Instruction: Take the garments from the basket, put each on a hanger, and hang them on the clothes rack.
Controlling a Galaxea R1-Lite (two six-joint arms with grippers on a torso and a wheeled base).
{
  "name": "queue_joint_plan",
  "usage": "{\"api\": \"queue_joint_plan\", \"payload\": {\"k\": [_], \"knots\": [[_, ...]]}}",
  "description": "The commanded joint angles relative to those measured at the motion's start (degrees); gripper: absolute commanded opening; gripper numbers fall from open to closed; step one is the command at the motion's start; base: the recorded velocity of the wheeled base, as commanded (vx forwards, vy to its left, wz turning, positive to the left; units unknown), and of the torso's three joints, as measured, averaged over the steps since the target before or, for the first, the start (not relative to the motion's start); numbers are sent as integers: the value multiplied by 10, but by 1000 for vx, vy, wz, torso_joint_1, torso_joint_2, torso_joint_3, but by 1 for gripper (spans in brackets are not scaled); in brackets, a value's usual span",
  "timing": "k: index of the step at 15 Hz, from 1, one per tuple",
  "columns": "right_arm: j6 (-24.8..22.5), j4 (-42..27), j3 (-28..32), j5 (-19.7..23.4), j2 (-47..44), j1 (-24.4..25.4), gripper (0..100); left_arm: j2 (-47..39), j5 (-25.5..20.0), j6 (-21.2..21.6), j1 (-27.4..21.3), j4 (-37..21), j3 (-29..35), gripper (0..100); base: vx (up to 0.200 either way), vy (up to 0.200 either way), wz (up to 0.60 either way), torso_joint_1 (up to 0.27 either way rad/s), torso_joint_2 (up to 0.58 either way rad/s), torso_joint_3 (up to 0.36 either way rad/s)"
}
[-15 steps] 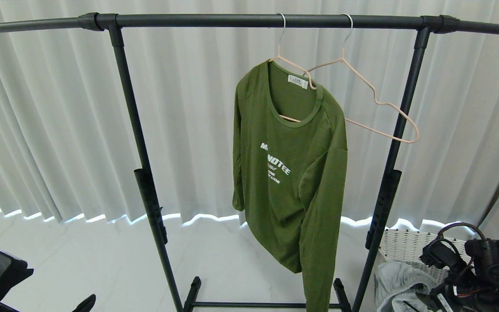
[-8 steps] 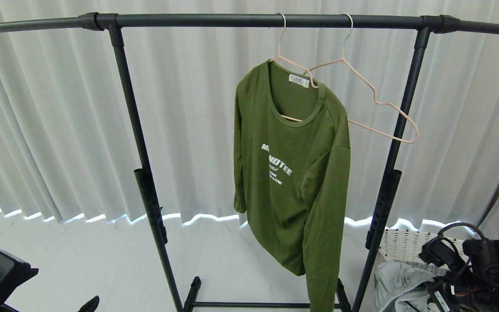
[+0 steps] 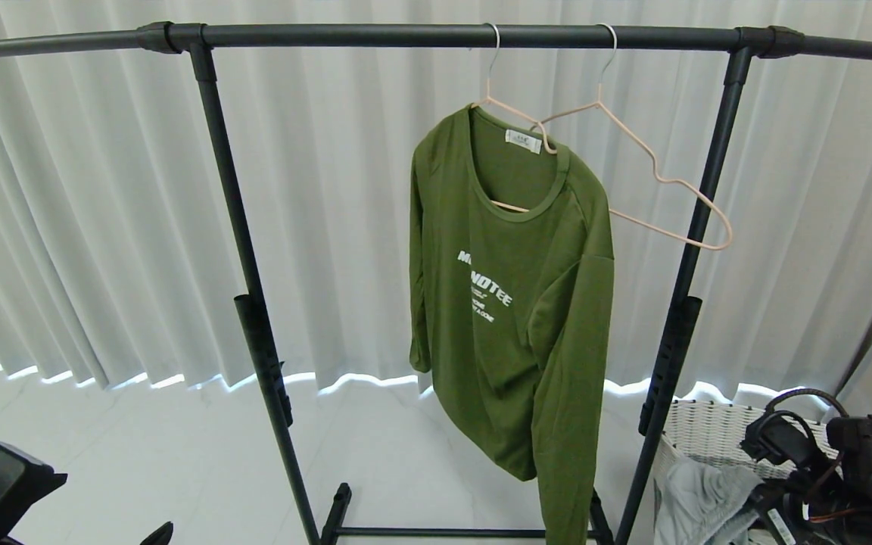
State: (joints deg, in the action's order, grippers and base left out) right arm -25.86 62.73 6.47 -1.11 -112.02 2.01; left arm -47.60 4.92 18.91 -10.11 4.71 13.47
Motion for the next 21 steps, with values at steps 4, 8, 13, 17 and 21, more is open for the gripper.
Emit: {"api": "queue_joint_plan", "payload": {"k": [4,8,13,17,21], "knots": [[-2,-140,65,-46,174,36,0,16,1,16,0,0,-7,100,0,0,0,0,0,0],[4,-520,267,-43,322,63,0,26,1,17,1,0,-16,100,-150,0,0,2,2,-1],[4,-630,360,-43,370,105,0,25,1,14,0,0,-18,100,-200,0,0,1,4,3],[14,-657,416,-43,370,161,0,37,-21,14,-4,0,-18,100,-100,0,0,1,-4,2],[88,-719,509,-47,370,248,0,66,-140,68,-21,0,-32,100,0,0,0,0,0,0]]}}
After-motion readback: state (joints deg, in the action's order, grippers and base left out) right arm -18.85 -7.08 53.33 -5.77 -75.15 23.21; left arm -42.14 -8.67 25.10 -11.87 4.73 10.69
